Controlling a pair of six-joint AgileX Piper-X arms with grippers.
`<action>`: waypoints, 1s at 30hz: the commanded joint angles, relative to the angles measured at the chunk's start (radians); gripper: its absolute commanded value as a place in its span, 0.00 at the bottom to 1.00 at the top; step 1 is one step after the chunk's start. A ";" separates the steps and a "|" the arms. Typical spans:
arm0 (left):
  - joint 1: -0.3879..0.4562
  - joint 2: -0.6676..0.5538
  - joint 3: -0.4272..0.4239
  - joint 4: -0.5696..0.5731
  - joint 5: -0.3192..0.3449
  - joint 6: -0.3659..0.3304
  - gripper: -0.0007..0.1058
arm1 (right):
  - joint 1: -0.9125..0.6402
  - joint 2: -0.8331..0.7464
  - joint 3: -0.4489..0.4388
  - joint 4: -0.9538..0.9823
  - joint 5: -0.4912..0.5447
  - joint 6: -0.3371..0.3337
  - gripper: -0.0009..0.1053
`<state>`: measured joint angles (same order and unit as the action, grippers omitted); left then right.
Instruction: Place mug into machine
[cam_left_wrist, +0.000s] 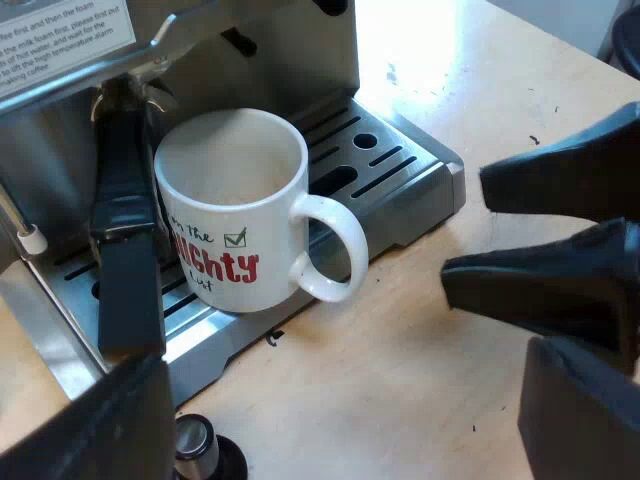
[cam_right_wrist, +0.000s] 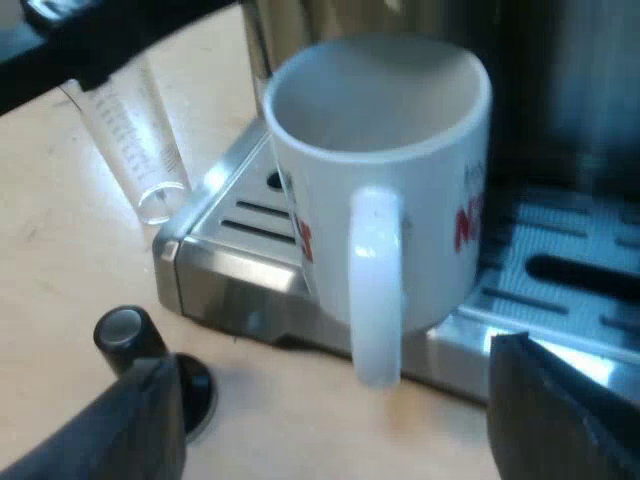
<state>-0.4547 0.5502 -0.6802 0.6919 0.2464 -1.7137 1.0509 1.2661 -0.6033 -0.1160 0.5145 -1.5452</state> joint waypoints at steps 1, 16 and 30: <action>-0.001 0.002 -0.003 -0.016 -0.004 0.009 0.68 | -0.001 0.047 0.004 -0.132 -0.007 -0.141 0.61; -0.001 0.002 -0.003 -0.010 -0.003 0.009 0.68 | -0.056 0.215 0.004 -0.382 -0.003 -0.156 0.61; -0.001 0.002 -0.003 -0.010 -0.003 0.009 0.68 | -0.155 0.224 0.000 -0.377 -0.139 -0.160 0.61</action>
<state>-0.4547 0.5502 -0.6802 0.6919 0.2464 -1.7137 0.8986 1.4871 -0.5987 -0.4832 0.3996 -1.6895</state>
